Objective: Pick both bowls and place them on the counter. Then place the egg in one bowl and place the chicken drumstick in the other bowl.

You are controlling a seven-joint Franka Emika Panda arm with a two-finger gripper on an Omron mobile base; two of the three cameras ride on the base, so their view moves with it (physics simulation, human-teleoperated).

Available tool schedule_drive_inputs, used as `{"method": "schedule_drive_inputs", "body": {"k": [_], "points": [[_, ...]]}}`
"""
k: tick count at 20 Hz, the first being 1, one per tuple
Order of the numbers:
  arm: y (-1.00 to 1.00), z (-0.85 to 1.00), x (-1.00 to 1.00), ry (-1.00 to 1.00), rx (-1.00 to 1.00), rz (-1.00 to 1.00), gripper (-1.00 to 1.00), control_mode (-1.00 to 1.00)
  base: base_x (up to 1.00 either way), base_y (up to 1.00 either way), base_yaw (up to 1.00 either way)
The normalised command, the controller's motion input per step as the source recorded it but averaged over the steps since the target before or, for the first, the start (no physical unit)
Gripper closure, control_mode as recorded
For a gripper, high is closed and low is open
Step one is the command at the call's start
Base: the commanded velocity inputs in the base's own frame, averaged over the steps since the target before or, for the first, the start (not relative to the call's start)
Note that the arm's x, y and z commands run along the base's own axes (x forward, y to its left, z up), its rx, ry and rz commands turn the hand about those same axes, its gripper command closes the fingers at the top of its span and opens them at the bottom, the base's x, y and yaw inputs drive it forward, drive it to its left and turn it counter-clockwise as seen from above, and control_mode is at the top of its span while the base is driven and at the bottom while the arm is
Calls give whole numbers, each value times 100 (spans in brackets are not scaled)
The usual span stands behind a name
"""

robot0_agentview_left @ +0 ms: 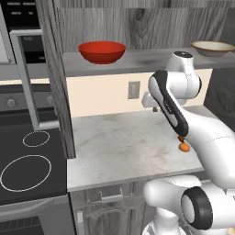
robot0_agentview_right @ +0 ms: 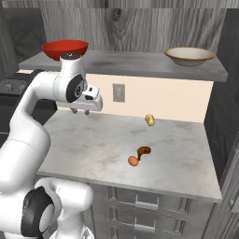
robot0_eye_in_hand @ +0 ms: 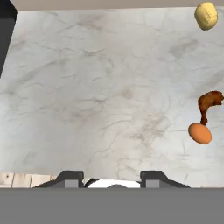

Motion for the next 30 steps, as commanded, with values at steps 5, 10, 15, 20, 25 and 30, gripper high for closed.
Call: {"method": "schedule_drive_inputs", "body": {"k": [5,10,15,20,25,30], "points": [[0,0,-7,-3,0,0,-100,-100,0,0,0],[13,13,-10,-7,7,-4,-100,-100,0,0,0],[8,25,-15,-1,17,-8,-100,-100,0,0,0],[9,28,-17,-5,22,-13,-100,-100,0,0,0],[8,26,-16,0,24,-17,-100,-100,0,0,0],[5,25,-17,3,23,-24,-100,-100,0,0,0]]}}
